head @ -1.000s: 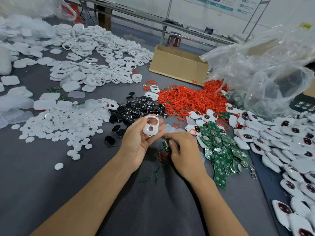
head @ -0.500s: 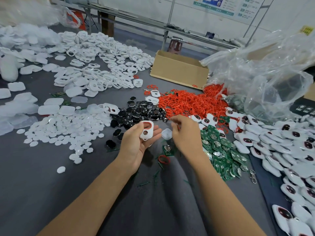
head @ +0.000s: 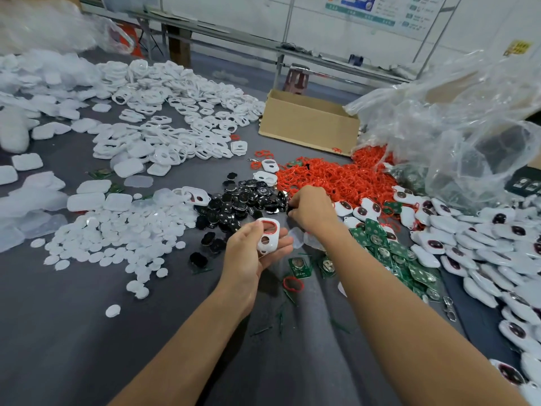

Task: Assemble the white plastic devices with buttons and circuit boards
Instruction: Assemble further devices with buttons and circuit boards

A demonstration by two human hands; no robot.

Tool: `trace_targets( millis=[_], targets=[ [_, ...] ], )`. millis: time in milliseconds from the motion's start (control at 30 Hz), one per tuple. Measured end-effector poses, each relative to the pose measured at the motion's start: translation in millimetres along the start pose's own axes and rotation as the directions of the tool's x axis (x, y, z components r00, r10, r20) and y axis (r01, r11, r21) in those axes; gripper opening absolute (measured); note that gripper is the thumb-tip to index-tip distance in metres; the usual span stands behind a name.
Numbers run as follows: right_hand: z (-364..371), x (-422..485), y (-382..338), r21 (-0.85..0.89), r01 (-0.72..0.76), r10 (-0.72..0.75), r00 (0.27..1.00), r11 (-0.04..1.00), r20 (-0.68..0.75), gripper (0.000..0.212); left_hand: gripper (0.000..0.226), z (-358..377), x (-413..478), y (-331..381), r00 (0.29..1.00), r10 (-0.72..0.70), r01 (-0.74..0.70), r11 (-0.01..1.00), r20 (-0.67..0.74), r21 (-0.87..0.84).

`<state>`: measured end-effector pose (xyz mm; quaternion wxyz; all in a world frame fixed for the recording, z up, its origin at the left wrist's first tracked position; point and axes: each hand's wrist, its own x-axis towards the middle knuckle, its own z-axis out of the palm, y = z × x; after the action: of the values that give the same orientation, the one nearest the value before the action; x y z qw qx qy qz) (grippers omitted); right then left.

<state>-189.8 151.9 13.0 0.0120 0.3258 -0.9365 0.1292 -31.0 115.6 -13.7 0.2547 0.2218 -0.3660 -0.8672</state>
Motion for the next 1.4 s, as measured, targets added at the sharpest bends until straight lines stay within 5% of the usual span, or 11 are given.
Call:
trace_targets(
  millis=[133, 200, 333, 500, 633, 967, 1200, 1400],
  targets=[
    [-8.1, -2.9, 0.7, 0.077, 0.014, -0.013, 1.000, 0.997, -0.011, 0.011, 0.029, -0.8, 1.7, -0.8, 1.000, 0.005, -0.005, 0.999, 0.002, 0.045],
    [-11.1, -15.9, 2.8, 0.258, 0.006, 0.004, 0.999, 0.966, -0.036, 0.012, 0.028, -0.3, 1.8, -2.7, 1.000, 0.029, -0.028, 0.996, -0.010, 0.089],
    [-8.4, -62.1, 3.0, 0.785, -0.032, 0.102, 0.994, 0.618, -0.040, 0.014, 0.026, 0.7, -0.9, -7.6, 0.990, 0.138, -0.133, 0.975, -0.016, 0.180],
    [2.0, -102.3, 6.1, 0.953, -0.055, 0.096, 0.995, 0.297, 0.028, 0.023, 0.020, 3.9, -7.8, -13.3, 0.981, 0.173, -0.194, 0.920, 0.090, 0.342],
    [2.1, -106.6, 12.4, 0.982, -0.055, 0.047, 0.998, 0.178, 0.047, 0.020, 0.014, 4.4, -11.2, -10.3, 0.981, 0.158, -0.190, 0.911, 0.115, 0.366],
    [9.9, -107.8, 15.4, 0.994, -0.094, -0.030, 0.995, 0.053, 0.096, 0.017, 0.014, 4.2, -8.8, -9.1, 0.991, 0.129, -0.136, 0.942, 0.042, 0.306],
    [8.1, -110.0, 9.9, 0.986, -0.061, -0.006, 0.998, 0.152, 0.062, 0.015, 0.008, 1.9, -8.0, -9.7, 0.985, 0.167, -0.169, 0.910, 0.039, 0.380],
    [5.5, -111.0, 10.1, 0.990, -0.138, -0.045, 0.989, 0.023, 0.139, 0.012, 0.009, -2.6, -6.9, -4.6, 0.995, 0.079, -0.093, 0.960, 0.064, 0.266]
  ],
)
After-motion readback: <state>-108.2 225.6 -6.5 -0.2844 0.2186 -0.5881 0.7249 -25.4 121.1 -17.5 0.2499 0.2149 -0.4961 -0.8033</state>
